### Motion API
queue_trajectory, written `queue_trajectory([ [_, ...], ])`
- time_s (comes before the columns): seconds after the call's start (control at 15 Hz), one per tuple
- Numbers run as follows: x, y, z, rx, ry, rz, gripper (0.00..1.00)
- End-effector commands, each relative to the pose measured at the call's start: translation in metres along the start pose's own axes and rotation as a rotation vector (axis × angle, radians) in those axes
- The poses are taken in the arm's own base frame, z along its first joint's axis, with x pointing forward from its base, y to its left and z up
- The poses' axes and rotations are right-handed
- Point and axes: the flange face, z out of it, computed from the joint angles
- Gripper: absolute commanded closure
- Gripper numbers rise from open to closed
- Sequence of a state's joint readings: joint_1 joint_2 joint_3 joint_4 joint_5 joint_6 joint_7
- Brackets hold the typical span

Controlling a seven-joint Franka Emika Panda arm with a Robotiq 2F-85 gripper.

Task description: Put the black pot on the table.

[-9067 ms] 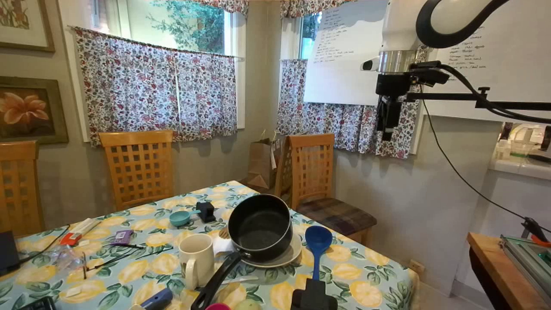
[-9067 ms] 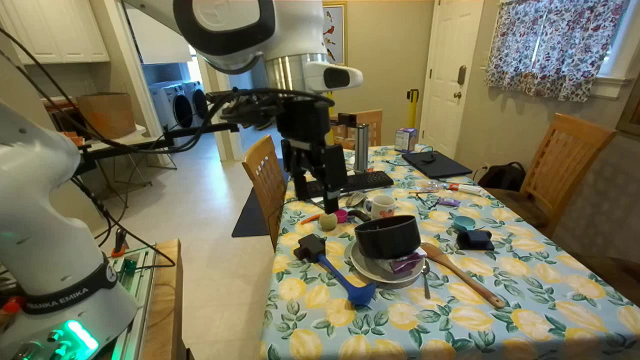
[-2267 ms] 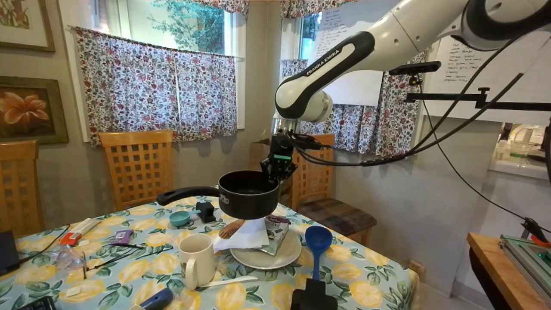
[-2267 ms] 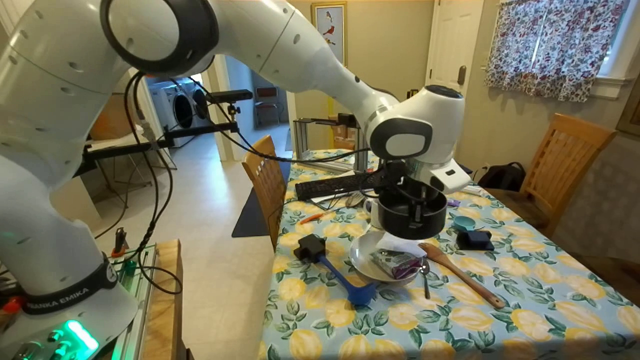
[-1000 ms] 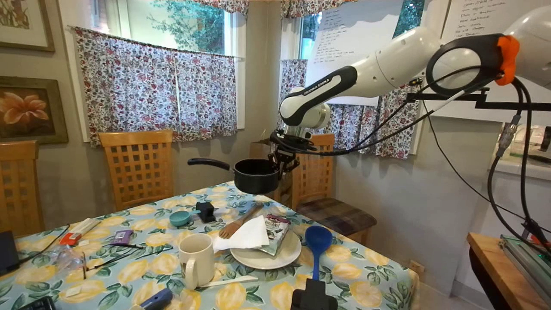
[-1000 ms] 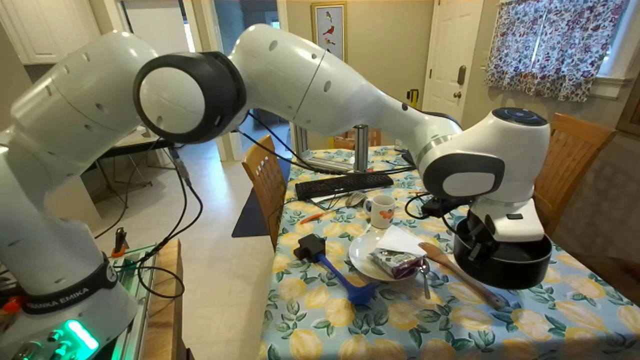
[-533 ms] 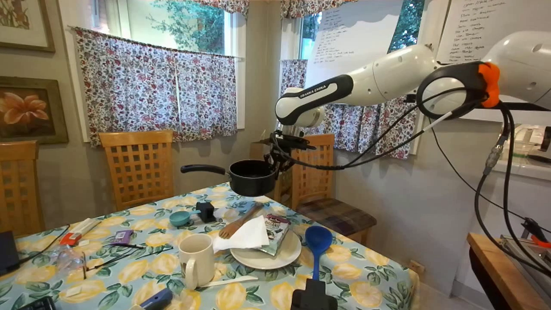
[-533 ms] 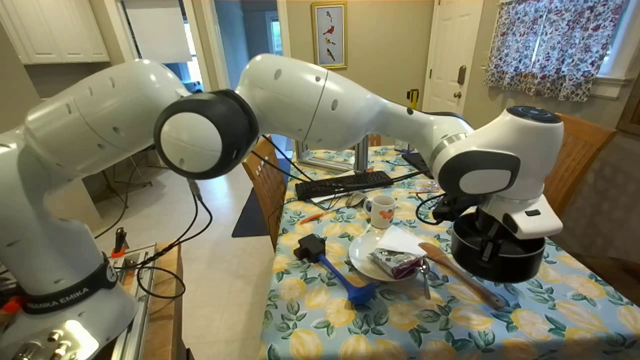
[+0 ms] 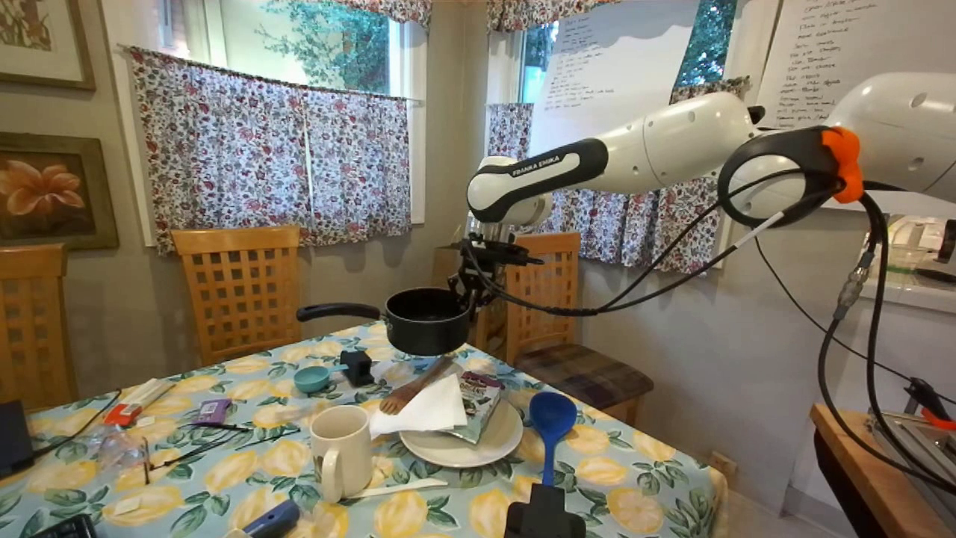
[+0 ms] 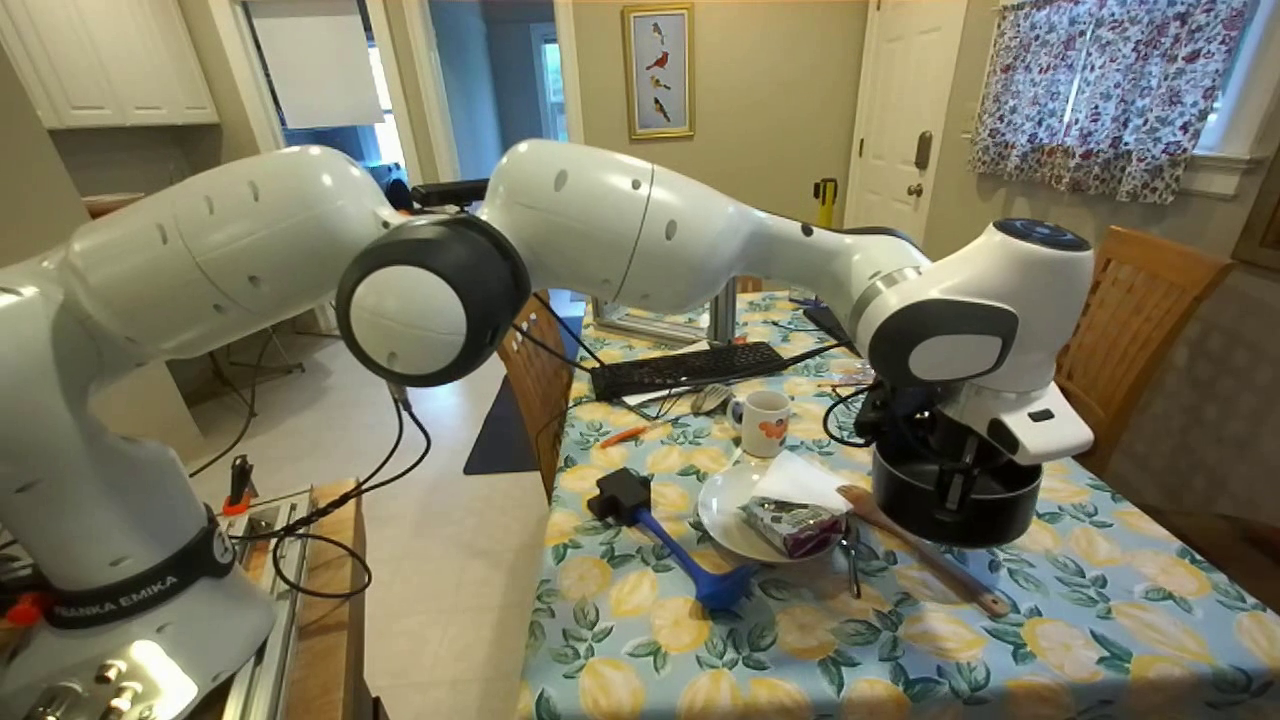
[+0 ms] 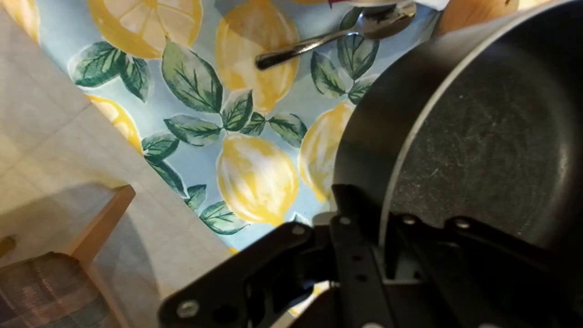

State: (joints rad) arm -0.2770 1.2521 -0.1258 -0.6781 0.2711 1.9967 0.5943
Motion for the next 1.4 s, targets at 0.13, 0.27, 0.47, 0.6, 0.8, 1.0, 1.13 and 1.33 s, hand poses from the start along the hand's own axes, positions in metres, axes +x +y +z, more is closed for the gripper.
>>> queue_trajectory([
  [0.13, -0.044, -0.055, 0.01, -0.021, 0.016, -0.247, 0.98],
  [0.27, -0.07, -0.084, 0.018, -0.024, 0.067, -0.349, 0.98],
  [0.47, -0.099, -0.119, 0.022, 0.006, 0.141, -0.402, 0.98],
  [0.6, -0.112, -0.135, 0.024, 0.047, 0.196, -0.405, 0.98],
  [0.8, -0.12, -0.147, 0.026, 0.087, 0.25, -0.399, 0.98],
  [1.0, -0.124, -0.148, 0.034, 0.081, 0.243, -0.41, 0.98],
  [1.13, -0.124, -0.141, 0.044, 0.056, 0.215, -0.416, 0.93],
  [1.33, -0.109, -0.13, 0.043, 0.041, 0.234, -0.341, 0.98],
])
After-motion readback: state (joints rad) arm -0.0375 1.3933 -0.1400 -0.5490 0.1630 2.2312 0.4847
